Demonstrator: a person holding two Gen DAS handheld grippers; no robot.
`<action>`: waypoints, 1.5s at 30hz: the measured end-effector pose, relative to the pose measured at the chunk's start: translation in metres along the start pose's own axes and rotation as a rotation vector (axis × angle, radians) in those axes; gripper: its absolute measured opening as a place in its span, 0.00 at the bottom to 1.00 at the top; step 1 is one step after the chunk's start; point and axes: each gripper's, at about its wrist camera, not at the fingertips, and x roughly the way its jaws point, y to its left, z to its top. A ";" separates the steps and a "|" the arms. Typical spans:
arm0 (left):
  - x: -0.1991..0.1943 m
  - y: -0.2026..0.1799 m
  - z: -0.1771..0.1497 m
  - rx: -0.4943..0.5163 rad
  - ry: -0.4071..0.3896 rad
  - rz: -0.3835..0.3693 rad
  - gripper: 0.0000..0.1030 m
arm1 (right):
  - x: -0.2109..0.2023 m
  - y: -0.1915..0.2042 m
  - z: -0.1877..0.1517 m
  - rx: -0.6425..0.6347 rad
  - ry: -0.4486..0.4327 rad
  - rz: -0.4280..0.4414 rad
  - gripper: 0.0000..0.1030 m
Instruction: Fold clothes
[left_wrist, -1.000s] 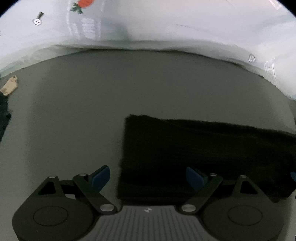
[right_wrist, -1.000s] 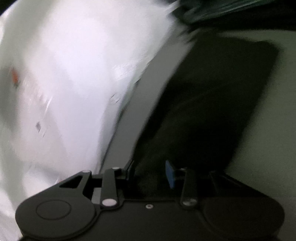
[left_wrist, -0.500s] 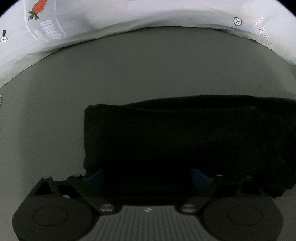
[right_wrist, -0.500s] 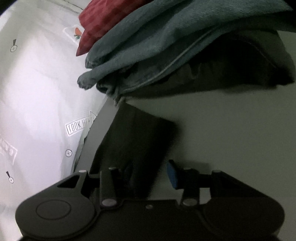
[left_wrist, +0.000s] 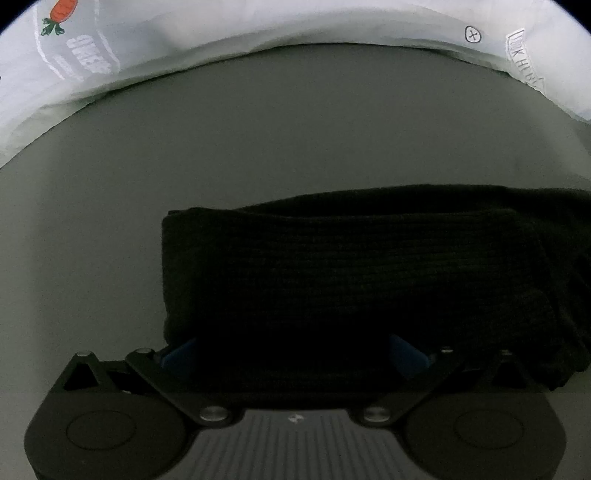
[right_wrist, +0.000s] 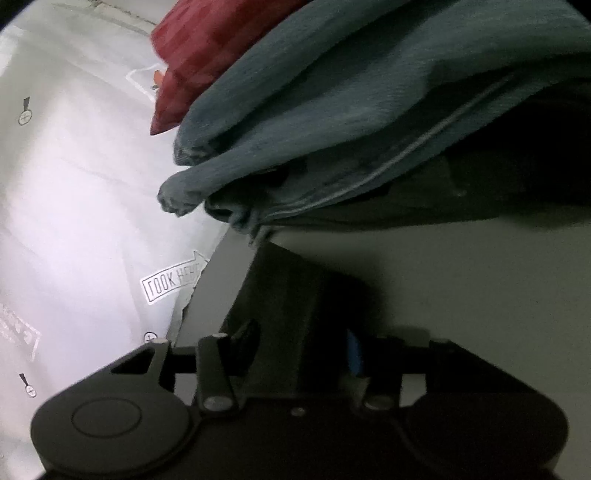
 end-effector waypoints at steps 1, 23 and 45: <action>-0.001 0.000 0.000 0.000 0.002 0.000 1.00 | 0.001 -0.001 0.001 0.011 0.005 0.010 0.24; -0.003 -0.003 -0.005 -0.003 -0.015 -0.010 1.00 | -0.018 -0.004 -0.120 0.809 0.205 0.791 0.13; -0.067 0.116 -0.042 -0.280 -0.145 0.018 1.00 | -0.013 0.055 -0.275 0.635 0.693 0.534 0.17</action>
